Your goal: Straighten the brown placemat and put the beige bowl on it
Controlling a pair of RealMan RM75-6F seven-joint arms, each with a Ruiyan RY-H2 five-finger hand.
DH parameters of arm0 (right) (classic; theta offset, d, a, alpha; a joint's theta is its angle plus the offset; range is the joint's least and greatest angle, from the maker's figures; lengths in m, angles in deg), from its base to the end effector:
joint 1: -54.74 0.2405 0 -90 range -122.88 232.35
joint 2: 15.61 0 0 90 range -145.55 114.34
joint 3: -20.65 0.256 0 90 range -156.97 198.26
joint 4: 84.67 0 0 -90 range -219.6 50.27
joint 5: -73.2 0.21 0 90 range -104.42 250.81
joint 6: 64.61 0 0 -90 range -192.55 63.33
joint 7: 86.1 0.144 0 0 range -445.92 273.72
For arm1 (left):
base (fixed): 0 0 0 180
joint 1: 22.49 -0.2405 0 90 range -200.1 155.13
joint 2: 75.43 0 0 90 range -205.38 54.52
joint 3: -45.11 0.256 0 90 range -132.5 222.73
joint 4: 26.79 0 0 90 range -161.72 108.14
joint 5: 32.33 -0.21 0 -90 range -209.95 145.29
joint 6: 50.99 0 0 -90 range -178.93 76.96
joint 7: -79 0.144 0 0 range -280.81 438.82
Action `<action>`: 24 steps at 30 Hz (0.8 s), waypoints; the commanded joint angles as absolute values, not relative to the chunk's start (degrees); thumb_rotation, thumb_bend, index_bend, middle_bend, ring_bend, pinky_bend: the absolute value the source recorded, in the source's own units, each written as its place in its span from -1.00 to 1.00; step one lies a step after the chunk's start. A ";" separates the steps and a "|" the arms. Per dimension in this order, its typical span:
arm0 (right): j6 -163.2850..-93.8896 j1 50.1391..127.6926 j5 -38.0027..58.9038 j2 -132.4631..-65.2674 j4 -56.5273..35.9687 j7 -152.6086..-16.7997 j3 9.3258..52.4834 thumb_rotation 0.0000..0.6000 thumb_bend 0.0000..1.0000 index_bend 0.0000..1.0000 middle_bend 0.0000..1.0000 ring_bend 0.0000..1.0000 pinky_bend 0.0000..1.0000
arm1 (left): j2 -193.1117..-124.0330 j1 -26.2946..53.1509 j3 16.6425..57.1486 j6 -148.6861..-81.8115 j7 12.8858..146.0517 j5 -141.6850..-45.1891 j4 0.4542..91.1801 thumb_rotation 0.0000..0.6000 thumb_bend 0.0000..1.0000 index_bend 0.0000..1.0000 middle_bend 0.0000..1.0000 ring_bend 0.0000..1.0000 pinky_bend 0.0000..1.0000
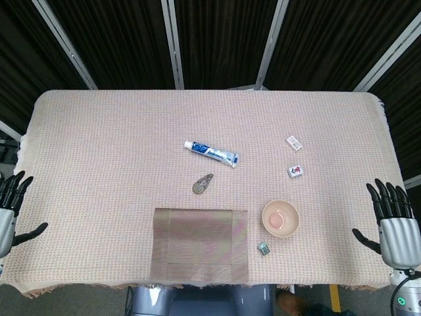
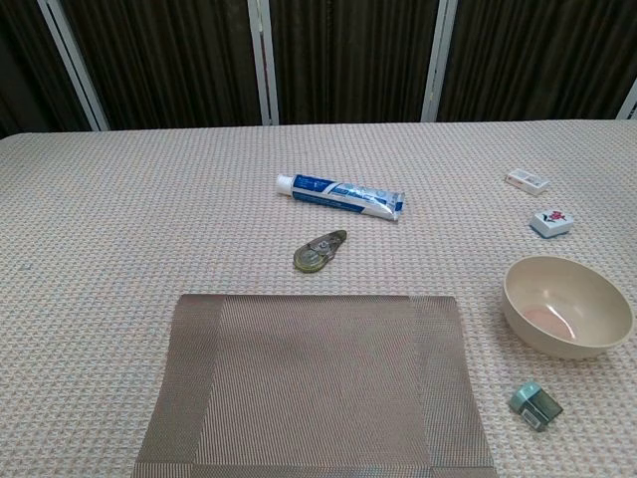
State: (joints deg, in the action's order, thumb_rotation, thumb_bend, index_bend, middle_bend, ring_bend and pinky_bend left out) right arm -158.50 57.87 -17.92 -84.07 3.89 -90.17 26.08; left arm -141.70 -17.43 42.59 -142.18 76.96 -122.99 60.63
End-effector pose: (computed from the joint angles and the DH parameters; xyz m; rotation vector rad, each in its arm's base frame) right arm -0.2991 -0.1785 0.1625 1.3374 -0.6946 1.0015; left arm -0.3073 0.1807 0.1632 -1.4007 -0.7839 -1.0059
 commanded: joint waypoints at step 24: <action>-131.20 72.39 -29.25 -83.68 5.56 -91.71 17.22 1.00 -1.00 -0.99 -1.00 -1.00 -1.00 | -140.01 -17.82 42.78 -140.52 81.60 -121.15 64.89 1.00 -1.00 -1.00 -1.00 -1.00 -1.00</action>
State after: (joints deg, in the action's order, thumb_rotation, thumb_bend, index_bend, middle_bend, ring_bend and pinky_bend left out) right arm -134.23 70.42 -28.31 -82.84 5.22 -91.95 17.98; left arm -140.09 -17.73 42.89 -140.37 81.33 -121.28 64.80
